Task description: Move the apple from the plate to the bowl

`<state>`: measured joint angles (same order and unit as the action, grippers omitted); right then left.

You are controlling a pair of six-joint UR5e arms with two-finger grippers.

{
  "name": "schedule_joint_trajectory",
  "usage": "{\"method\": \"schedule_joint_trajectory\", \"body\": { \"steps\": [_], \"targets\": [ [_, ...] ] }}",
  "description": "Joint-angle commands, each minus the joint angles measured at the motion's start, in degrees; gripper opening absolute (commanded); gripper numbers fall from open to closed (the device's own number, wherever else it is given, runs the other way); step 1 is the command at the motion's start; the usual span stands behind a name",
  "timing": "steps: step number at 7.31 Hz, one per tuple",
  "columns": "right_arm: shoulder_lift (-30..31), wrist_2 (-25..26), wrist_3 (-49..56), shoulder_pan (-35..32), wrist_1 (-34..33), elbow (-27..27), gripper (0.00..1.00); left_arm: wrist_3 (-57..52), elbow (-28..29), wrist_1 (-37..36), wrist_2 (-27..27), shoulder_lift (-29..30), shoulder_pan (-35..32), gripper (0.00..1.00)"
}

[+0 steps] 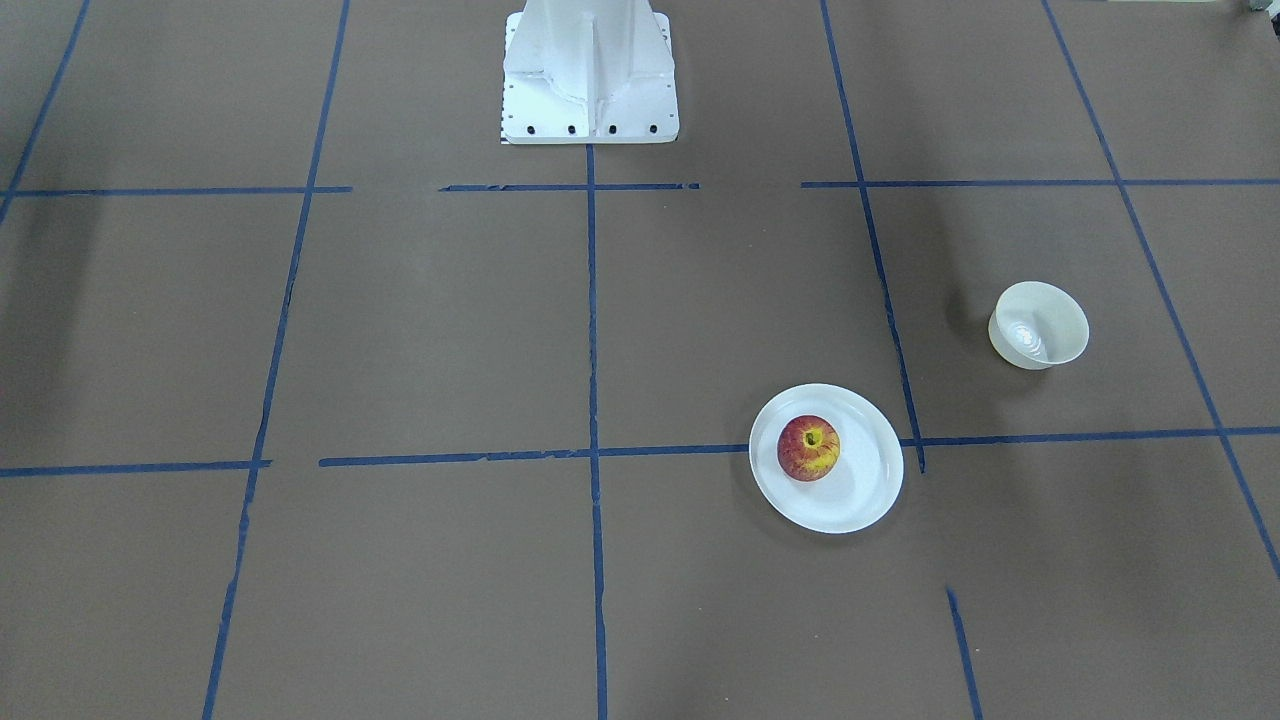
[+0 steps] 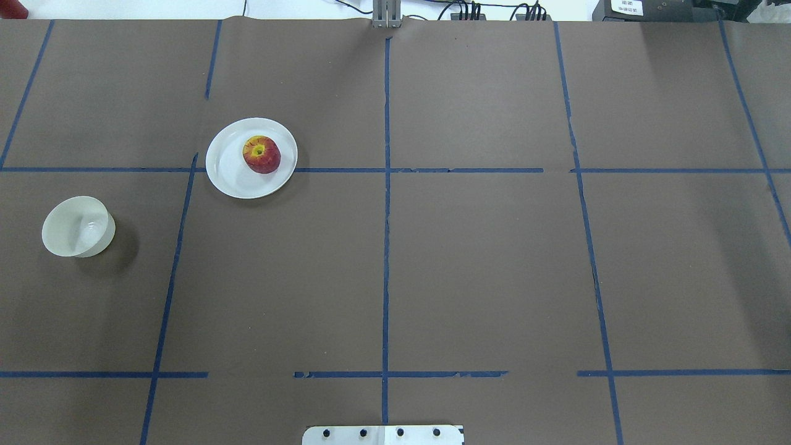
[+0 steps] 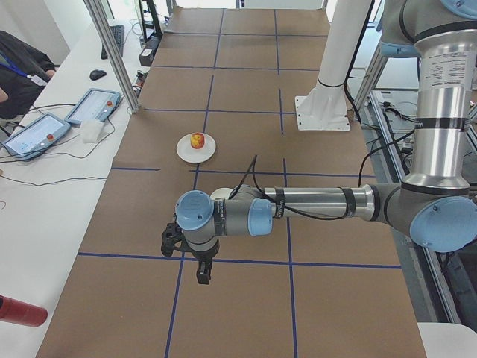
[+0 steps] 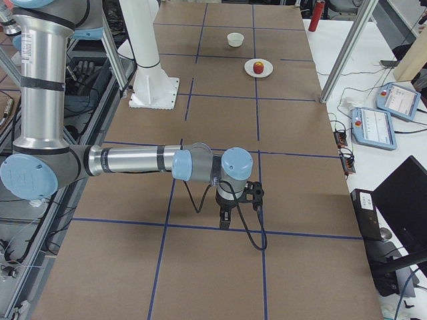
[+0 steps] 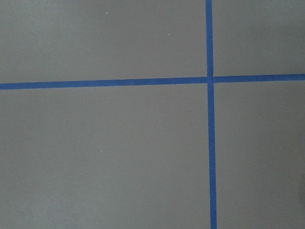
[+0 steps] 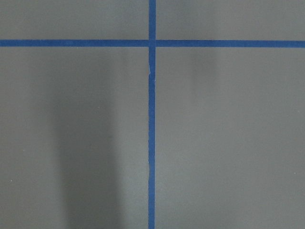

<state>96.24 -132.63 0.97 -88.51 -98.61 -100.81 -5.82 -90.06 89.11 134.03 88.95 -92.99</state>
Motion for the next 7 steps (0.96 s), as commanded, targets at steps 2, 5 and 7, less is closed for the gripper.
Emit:
{"method": "schedule_joint_trajectory", "body": {
  "steps": [2, 5, 7],
  "targets": [
    [0.0, 0.0, 0.0, 0.0, -0.1, 0.0, 1.0, -0.2, -0.7, 0.6, 0.1, 0.4, 0.0, 1.0],
    [0.0, 0.0, 0.0, 0.0, 0.0, 0.0, 1.0, 5.6, -8.3, 0.3, -0.2, 3.4, 1.8, 1.0],
    [0.0, 0.0, 0.0, 0.0, 0.0, 0.0, 1.0, 22.9, -15.5, 0.1, -0.7, 4.8, 9.7, 1.0]
  ]
}}
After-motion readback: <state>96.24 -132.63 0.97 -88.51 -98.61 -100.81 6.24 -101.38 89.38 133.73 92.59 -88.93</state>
